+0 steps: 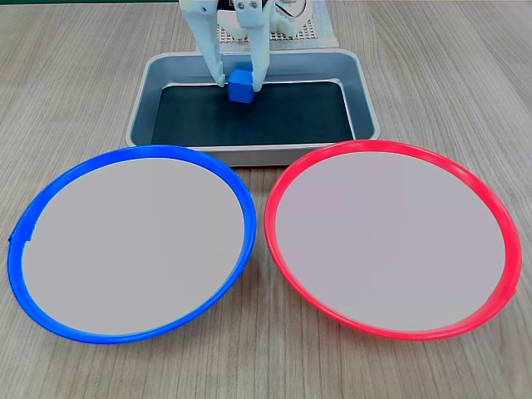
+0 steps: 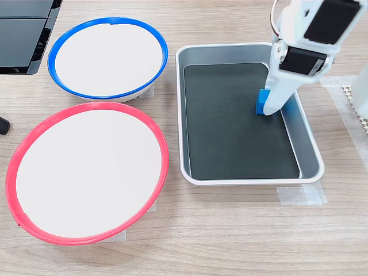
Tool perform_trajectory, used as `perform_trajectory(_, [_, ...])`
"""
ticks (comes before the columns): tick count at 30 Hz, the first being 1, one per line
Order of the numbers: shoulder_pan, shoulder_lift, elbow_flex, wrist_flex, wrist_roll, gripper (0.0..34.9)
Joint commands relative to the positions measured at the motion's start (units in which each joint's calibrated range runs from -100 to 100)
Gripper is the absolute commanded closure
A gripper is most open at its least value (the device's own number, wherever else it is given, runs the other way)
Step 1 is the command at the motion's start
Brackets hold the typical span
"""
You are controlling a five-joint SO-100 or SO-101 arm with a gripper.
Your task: Move a blue block from tray to blue dish
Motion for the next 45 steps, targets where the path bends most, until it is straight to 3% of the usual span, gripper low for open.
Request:
perform_trajectory(1, [-1.15,-0.06,-0.92,-1.00,-0.78,34.6])
perform_trajectory(9, [-7.74,4.97,-26.95,4.45,-10.45,34.6])
perform_trajectory(16, [-8.02,27.49,-54.35,-5.87,-19.39,34.6])
perform_trajectory(23, [-2.57,41.48,-55.90,-20.56,-16.75,34.2])
perform_trajectory(25, [-1.25,43.01,-54.44,-23.20,-15.68,31.1])
perform_trajectory(27, [0.16,44.04,-53.26,-25.52,-14.90,25.0])
perform_trajectory(30, [1.29,43.95,-52.53,-27.33,-14.90,11.4])
perform_trajectory(33, [1.39,42.59,-51.35,-28.65,-15.92,6.1])
perform_trajectory(35, [1.20,40.11,-49.16,-30.72,-18.02,9.2])
perform_trajectory(36, [0.73,36.10,-45.07,-34.93,-22.66,21.4])
perform_trajectory(37, [0.45,34.82,-43.70,-36.08,-24.22,24.5])
perform_trajectory(38, [-0.02,31.84,-40.61,-38.56,-27.50,31.4])
perform_trajectory(39, [-0.68,27.66,-36.51,-40.29,-31.11,34.6])
perform_trajectory(45, [-6.33,-2.28,-8.20,-42.35,-45.91,34.8])
